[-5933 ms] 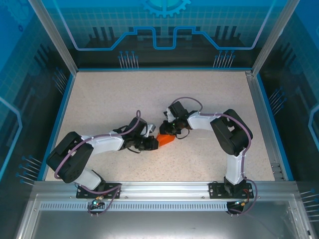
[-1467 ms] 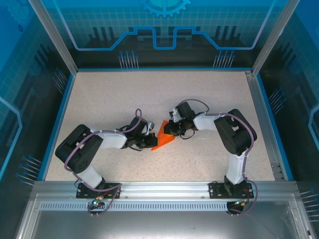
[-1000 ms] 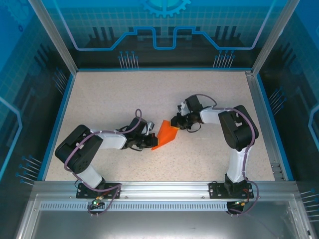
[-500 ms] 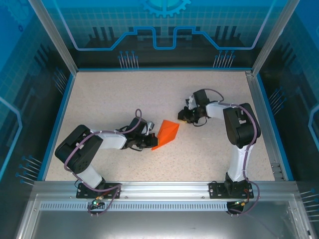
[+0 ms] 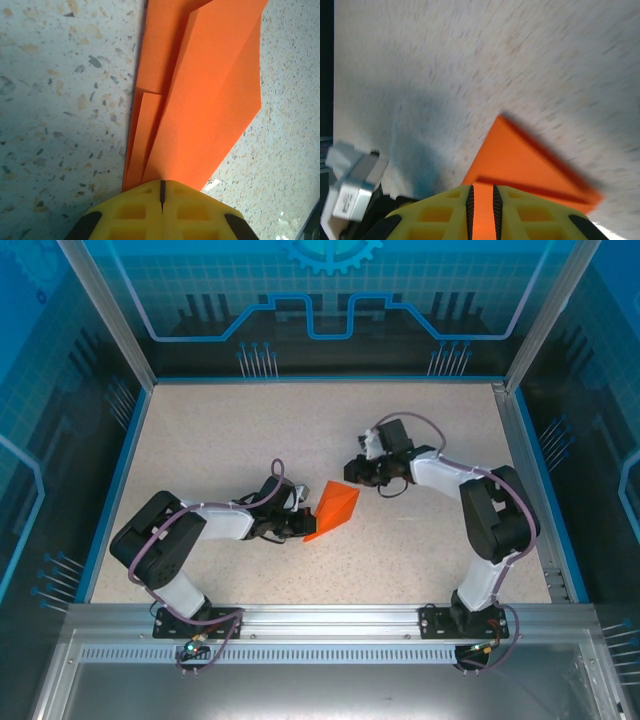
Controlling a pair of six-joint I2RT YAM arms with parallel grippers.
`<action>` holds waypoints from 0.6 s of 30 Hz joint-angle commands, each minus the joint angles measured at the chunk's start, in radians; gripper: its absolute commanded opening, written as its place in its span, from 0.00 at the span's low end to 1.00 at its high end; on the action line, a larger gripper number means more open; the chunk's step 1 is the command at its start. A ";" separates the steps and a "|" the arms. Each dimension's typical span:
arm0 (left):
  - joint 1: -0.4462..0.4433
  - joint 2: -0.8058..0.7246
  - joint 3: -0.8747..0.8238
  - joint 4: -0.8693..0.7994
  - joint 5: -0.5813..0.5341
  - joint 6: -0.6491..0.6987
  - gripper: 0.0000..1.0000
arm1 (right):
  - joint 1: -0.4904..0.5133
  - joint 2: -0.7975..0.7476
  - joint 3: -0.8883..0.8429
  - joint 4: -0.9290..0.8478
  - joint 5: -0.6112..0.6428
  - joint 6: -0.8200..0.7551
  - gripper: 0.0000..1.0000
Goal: Fold a paper plane with a square sheet of paper (pick it up from the middle)
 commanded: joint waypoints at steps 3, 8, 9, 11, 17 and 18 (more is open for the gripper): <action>0.005 0.037 -0.054 -0.219 -0.103 0.019 0.00 | 0.094 0.032 -0.059 0.057 0.003 0.054 0.20; 0.005 0.023 -0.057 -0.212 -0.079 0.017 0.00 | 0.111 0.114 -0.087 0.094 0.019 0.075 0.18; 0.005 0.016 -0.060 -0.212 -0.073 0.017 0.00 | 0.111 0.131 -0.091 0.096 0.026 0.076 0.18; 0.005 0.005 -0.063 -0.217 -0.062 0.019 0.00 | 0.112 0.159 -0.101 0.103 0.028 0.074 0.17; 0.005 -0.067 -0.058 -0.256 -0.045 0.022 0.02 | 0.105 0.217 -0.117 0.092 0.070 0.051 0.16; 0.005 -0.089 -0.053 -0.267 -0.041 0.020 0.04 | 0.105 0.219 -0.118 0.092 0.071 0.048 0.16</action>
